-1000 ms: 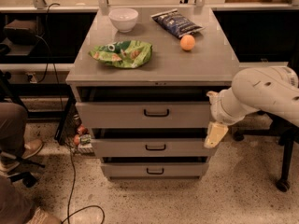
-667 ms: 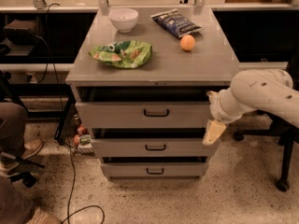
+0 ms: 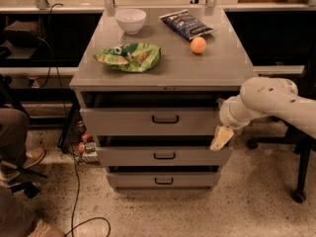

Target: Open top drawer

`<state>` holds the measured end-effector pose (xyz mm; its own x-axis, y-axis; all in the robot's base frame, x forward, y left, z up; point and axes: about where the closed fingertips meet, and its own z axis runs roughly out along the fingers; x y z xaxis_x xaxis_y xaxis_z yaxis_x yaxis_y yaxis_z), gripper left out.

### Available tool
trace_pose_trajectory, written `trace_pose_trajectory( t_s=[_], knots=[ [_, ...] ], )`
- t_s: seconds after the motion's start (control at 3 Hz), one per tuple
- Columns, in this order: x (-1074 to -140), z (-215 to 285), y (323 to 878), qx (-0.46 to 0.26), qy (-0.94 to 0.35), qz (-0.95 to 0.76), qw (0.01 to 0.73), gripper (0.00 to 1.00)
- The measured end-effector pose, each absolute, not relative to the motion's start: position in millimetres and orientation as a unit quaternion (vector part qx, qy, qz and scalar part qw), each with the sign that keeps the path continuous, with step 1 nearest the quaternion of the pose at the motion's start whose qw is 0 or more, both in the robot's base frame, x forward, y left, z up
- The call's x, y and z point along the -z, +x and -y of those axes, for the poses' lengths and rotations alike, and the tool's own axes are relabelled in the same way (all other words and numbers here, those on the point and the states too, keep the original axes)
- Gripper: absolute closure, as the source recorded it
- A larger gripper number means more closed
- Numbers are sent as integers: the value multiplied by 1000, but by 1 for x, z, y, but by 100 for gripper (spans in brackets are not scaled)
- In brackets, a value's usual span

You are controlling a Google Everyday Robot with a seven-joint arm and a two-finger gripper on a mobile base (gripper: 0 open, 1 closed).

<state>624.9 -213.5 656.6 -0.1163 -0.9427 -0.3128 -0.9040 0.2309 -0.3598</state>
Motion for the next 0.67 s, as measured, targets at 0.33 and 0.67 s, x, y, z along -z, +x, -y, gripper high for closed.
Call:
trace_pose_trajectory(
  t_s=[0.33,0.67],
  knots=[
    [-643,212,634,29,-616,-748,246,16],
    [-655,218,618,30,-610,-751,251,47]
  ],
)
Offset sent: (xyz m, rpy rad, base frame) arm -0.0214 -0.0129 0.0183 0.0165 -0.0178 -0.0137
